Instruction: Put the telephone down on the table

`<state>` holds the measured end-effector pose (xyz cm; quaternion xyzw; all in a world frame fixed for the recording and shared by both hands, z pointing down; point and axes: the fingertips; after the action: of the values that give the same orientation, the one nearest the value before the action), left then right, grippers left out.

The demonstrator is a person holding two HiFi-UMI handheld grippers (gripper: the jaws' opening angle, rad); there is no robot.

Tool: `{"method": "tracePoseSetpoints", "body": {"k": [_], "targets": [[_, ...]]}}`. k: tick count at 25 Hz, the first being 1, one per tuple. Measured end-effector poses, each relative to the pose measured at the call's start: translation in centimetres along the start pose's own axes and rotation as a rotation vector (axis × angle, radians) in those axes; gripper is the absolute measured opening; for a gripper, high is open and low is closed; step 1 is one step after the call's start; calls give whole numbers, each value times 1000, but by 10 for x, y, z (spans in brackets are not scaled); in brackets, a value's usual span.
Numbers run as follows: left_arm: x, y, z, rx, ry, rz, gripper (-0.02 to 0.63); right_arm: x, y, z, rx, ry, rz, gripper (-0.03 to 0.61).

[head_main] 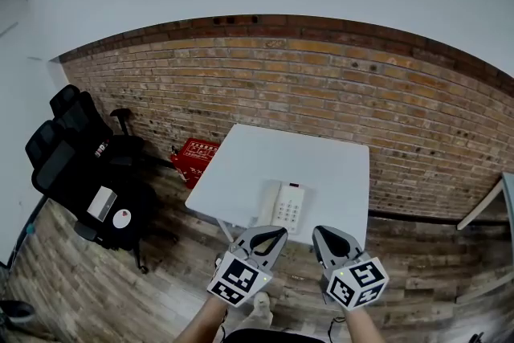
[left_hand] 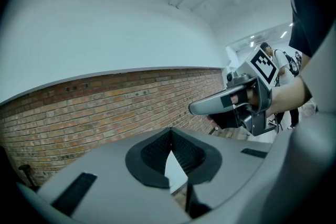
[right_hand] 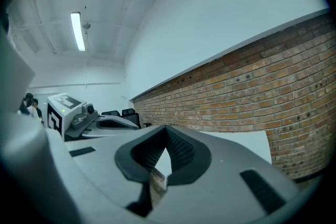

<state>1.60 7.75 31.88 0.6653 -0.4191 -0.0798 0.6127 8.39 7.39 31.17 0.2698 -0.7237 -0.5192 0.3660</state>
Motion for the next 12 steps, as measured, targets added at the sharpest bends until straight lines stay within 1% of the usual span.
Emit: {"method": "tracePoseSetpoints", "body": {"k": [6,12], "targets": [[-11,-10,-18,-9,-12,-23,8,-17,6,5,3,-22,-1,12],[-20,-13,-39,-7,6,-31,8,-31,9,11,0,-38,-12,12]]}}
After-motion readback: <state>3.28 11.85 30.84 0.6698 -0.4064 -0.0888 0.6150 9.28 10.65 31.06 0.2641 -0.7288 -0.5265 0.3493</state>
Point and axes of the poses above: the fingertips, and each gripper's own axes: x forward along the fingers, z to its left, y out of its underside, and after that the axes turned 10 degrees about z, right-handed
